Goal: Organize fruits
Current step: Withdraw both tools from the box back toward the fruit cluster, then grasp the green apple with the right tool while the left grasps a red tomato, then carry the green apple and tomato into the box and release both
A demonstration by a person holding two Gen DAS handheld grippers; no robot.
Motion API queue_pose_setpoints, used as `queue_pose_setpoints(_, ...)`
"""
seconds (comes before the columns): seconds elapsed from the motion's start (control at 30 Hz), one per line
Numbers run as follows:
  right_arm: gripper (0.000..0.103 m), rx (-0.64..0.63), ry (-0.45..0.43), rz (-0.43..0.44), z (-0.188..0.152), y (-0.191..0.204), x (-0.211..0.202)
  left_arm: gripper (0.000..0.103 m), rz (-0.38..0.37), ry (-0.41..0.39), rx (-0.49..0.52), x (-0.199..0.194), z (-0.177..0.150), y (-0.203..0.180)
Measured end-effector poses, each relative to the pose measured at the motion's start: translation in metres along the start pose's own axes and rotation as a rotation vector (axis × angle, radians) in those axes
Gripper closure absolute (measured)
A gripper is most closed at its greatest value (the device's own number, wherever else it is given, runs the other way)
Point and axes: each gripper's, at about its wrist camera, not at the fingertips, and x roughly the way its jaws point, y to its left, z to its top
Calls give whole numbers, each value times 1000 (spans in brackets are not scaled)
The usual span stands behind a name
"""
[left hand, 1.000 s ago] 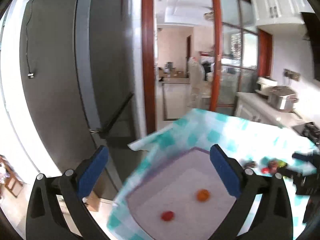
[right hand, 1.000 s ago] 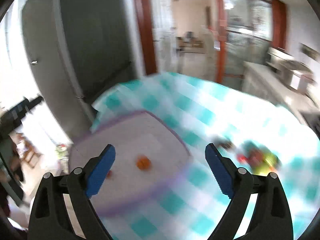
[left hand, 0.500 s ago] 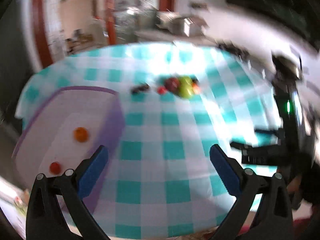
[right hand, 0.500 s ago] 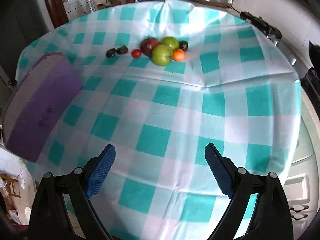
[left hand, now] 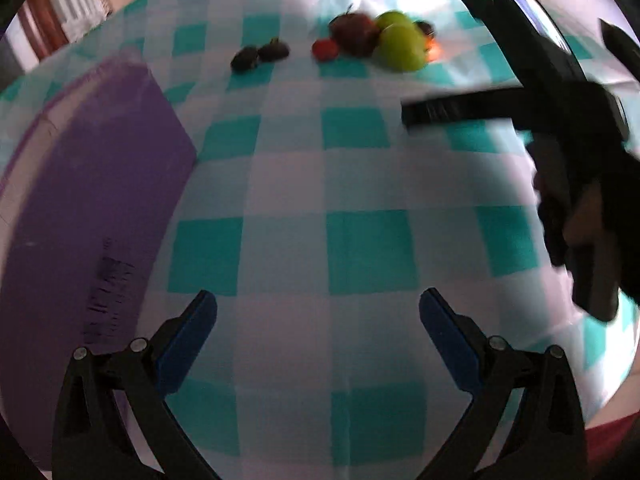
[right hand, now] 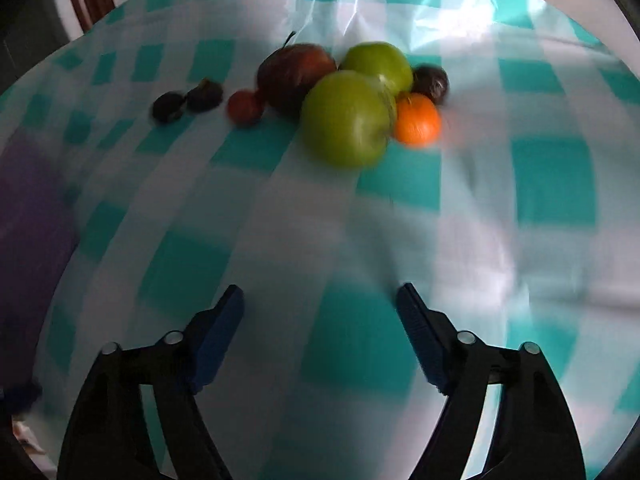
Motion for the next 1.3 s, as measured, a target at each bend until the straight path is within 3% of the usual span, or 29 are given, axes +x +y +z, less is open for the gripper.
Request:
queue_pose_setpoints(0.2, 35, 43, -60, -16, 52, -2, 31, 6, -8, -3, -93, 34, 26, 10)
queue_pose_setpoints(0.3, 35, 63, -69, -33, 70, -5, 43, 6, -6, -32, -76, 44, 47, 9)
queue_pose_setpoints(0.33, 37, 70, -72, -30, 74, -7, 44, 6, -6, -40, -62, 45, 53, 9)
queue_pose_setpoints(0.37, 46, 70, -72, -39, 75, -9, 44, 6, -9, -54, -41, 49, 63, 8)
queue_pose_setpoints(0.53, 47, 66, -71, 35, 60, -33, 30, 5, -25, -78, -26, 74, 100, 12)
queue_pose_setpoints(0.73, 46, -19, -97, 42, 3, -64, 1, 10, -29, -133, -22, 105, 162, 12)
queue_pose_setpoints(0.87, 46, -23, -115, 46, -19, -68, -12, 23, -65, -182, 48, 122, 204, 1)
queue_pose_setpoints(1.0, 46, -15, -135, 25, -24, -63, -14, 33, -77, -198, 55, 133, 234, 1)
queue_pose_setpoints(1.13, 46, -11, -140, 28, -21, -57, -10, 47, -91, -208, 83, 136, 249, 2)
queue_pose_setpoints(1.2, 46, -12, -140, 25, -22, -59, -13, 67, -107, -217, 125, 137, 255, -1)
queue_pose_setpoints(1.3, 46, -15, -140, 22, -24, -59, -15, 68, -112, -209, 130, 131, 251, -2)
